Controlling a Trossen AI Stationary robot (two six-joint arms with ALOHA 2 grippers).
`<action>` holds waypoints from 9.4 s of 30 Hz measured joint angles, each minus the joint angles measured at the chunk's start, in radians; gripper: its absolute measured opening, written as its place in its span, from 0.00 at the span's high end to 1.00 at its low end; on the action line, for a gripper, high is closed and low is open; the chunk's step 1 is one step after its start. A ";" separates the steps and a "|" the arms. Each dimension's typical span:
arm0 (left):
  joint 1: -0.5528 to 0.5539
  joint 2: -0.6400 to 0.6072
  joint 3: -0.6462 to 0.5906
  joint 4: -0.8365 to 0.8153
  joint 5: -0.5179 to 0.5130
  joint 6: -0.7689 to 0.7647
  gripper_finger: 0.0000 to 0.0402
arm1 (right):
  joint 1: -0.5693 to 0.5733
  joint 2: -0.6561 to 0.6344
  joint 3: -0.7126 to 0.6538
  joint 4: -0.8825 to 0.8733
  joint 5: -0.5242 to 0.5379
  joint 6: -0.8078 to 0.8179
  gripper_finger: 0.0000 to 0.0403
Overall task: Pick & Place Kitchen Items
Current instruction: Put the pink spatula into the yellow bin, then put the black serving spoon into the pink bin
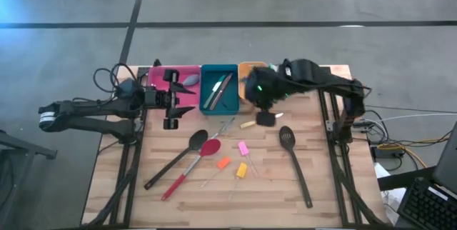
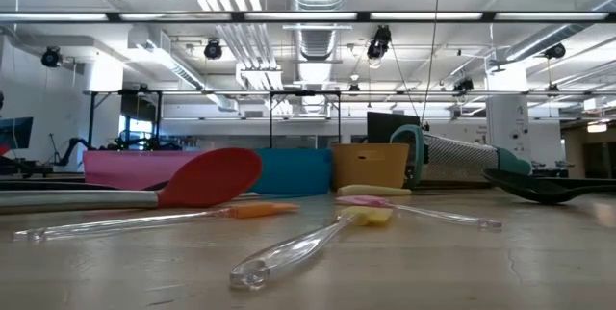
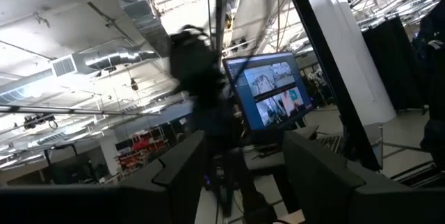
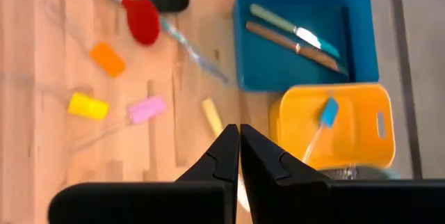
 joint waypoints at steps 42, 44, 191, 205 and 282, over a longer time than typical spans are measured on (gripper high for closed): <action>0.000 0.008 0.000 -0.051 0.000 0.000 0.51 | 0.333 -0.321 -1.191 0.957 0.209 0.501 0.74; 0.000 0.009 0.000 -0.053 0.000 0.000 0.51 | 0.322 -0.301 -1.188 0.960 0.209 0.500 0.69; 0.000 0.025 -0.001 -0.153 0.000 -0.023 0.51 | -0.568 0.456 -0.271 0.518 -0.079 0.320 0.96; 0.000 0.026 -0.001 -0.152 0.000 -0.022 0.51 | -0.594 0.512 -0.261 0.468 -0.079 0.319 0.96; -0.433 0.058 0.000 -0.534 -0.679 -0.284 0.51 | 0.229 -0.400 -0.422 0.103 0.506 0.549 0.85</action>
